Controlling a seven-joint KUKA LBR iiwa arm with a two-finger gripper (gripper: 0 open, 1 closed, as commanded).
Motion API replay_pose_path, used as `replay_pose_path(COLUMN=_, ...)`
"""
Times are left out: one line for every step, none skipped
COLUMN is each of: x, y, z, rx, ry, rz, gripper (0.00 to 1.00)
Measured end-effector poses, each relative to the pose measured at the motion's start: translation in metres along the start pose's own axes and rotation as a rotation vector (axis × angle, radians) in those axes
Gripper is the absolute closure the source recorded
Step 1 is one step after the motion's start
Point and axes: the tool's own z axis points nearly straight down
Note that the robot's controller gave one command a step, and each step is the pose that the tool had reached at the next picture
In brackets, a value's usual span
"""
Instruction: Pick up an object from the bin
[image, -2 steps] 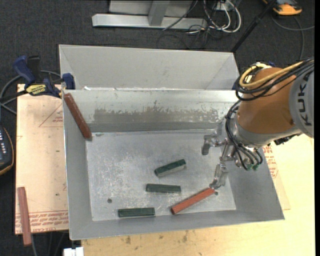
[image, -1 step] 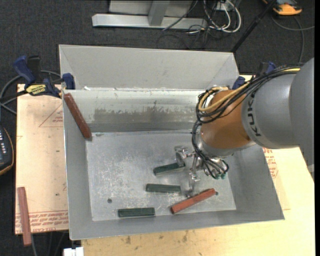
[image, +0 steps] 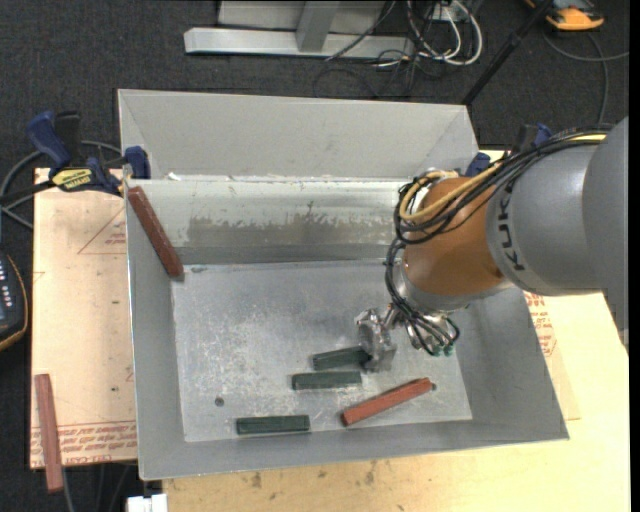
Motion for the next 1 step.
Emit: replay_pose_path(x=0.0187, y=-0.0126, z=-0.1063, rx=0.001, ry=-0.005, rz=0.054, gripper=1.0)
